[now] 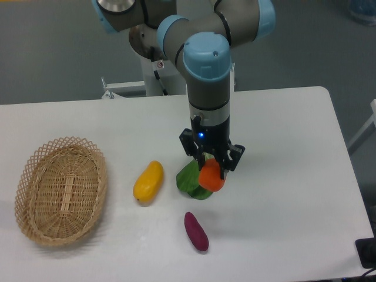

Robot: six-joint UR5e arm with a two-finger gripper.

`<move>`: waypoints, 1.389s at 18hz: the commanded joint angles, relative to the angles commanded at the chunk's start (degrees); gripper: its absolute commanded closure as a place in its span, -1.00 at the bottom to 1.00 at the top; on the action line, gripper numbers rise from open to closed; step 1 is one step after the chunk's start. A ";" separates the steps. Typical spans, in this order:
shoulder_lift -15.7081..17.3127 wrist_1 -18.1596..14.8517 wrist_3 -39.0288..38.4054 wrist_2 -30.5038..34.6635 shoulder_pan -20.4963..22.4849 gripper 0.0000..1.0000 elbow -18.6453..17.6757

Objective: Place the orange on the table
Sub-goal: 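Move the held orange away from the bok choy and lower it to the table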

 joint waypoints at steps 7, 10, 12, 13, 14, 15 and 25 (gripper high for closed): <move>-6.77 6.86 1.84 8.88 0.70 0.12 -1.14; -8.00 6.86 3.69 9.05 1.32 0.12 -1.76; -9.23 6.86 4.91 9.14 2.28 0.12 -2.63; -10.02 6.86 5.01 9.14 2.46 0.12 -3.07; -10.64 6.78 4.92 9.14 2.37 0.12 -3.08; -11.34 6.77 4.75 9.14 2.37 0.12 -3.25; -13.98 6.95 4.48 10.90 2.37 0.11 -2.73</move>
